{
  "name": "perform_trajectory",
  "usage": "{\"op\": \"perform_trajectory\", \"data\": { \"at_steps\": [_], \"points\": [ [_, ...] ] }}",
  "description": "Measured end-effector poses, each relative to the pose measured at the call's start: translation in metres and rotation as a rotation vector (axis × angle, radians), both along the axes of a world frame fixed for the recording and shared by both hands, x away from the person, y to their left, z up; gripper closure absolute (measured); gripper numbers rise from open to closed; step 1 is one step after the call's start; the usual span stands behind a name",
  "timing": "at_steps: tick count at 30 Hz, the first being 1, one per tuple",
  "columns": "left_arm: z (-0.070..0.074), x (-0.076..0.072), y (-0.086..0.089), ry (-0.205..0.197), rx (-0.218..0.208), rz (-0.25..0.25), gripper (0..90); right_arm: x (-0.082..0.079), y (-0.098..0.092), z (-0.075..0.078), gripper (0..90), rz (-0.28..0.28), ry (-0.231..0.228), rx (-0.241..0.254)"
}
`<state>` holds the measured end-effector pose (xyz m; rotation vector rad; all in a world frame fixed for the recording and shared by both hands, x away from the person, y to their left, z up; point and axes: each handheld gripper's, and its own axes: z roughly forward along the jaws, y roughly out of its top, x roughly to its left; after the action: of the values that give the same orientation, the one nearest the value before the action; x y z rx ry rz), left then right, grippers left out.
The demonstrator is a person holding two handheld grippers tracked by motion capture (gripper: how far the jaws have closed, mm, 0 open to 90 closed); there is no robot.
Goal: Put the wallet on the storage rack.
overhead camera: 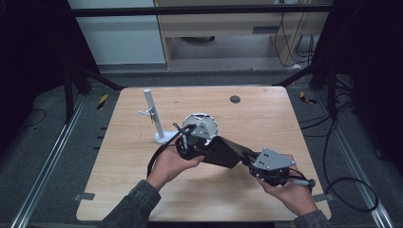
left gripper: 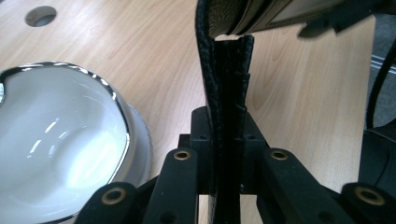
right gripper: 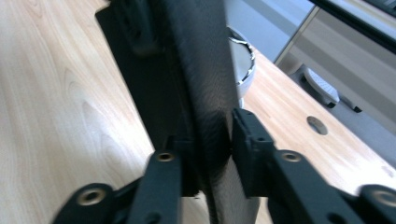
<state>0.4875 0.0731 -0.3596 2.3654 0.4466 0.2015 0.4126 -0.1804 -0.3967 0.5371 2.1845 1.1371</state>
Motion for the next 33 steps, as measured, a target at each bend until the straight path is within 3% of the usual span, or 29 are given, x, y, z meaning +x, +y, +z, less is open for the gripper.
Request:
{"op": "perform_trajectory", "data": {
  "at_steps": [2,5,9,15,18,20,23,26,29,33],
  "points": [
    [0.004,0.001,0.001,-0.009,0.006,0.01,80.9,0.0,0.002,-0.005,53.0,0.002,0.031,0.002],
    [0.009,0.003,0.004,-0.017,-0.001,0.028,80.9,0.001,0.004,-0.016,41.2,-0.01,0.067,-0.01],
    [0.015,0.005,0.012,-0.023,-0.014,0.049,80.9,0.0,0.004,-0.033,31.5,-0.028,0.083,-0.005],
    [0.015,0.005,0.024,-0.026,0.001,0.073,80.9,0.008,-0.002,-0.053,21.7,-0.078,0.144,-0.009],
    [0.017,0.005,0.028,-0.029,-0.011,0.084,80.8,0.016,-0.008,-0.058,15.1,-0.141,0.165,0.014],
    [0.019,0.005,0.031,-0.032,-0.018,0.093,80.8,0.02,-0.014,-0.062,12.2,-0.198,0.14,0.029],
    [0.024,0.002,0.034,-0.031,-0.031,0.104,80.8,0.023,-0.026,-0.07,11.5,-0.301,0.112,0.093],
    [0.032,0.0,0.036,-0.036,-0.017,0.105,80.8,0.022,-0.039,-0.069,8.8,-0.382,0.105,0.1],
    [0.042,-0.001,0.037,-0.045,0.008,0.111,80.7,0.02,-0.052,-0.071,8.7,-0.446,0.13,0.159],
    [0.059,0.0,0.04,-0.067,0.014,0.13,80.8,0.024,-0.059,-0.078,9.2,-0.501,0.16,0.156]
  ]
}}
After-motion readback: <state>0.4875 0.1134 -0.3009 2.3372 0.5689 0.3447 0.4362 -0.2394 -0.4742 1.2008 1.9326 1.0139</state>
